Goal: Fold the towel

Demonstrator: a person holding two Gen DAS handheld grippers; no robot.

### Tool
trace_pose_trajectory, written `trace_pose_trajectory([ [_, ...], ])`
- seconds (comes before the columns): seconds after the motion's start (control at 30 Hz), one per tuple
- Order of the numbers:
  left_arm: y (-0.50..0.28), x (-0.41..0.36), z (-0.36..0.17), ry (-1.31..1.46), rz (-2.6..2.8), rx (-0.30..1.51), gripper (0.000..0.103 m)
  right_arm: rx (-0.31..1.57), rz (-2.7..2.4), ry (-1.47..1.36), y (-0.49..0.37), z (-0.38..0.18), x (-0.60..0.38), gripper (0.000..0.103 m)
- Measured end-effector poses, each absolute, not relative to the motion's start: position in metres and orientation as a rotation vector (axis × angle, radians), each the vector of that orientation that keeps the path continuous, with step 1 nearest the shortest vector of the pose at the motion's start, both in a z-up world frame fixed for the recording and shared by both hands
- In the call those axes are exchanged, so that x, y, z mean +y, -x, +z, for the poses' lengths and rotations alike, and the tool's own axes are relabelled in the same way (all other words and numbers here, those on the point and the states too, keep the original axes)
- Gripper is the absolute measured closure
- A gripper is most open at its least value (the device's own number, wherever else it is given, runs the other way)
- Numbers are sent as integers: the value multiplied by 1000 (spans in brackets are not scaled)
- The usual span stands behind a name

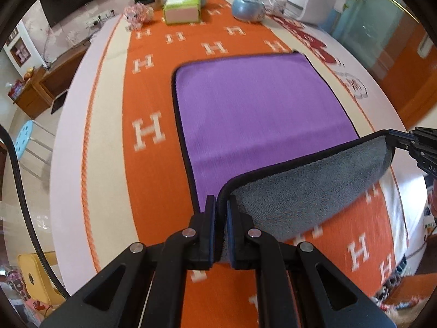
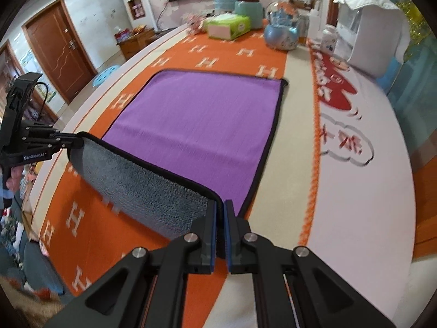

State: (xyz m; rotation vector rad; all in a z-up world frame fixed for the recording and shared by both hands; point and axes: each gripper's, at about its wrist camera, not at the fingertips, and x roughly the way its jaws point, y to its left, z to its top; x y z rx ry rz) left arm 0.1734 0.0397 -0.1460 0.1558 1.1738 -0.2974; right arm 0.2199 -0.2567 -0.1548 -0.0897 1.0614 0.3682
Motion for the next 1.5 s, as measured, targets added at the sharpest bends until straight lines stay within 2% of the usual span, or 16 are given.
trace_pose_trajectory([
  [0.3, -250, 33, -133, -192, -186, 1086, 97, 978, 258, 74, -294, -141, -251, 98],
  [0.63, -317, 24, -138, -183, -95, 1053, 97, 976, 177, 53, -367, -149, -248, 98],
  [1.5, -376, 18, -180, -176, -14, 1108, 96, 1060, 100, 95, -432, -187, -237, 98],
])
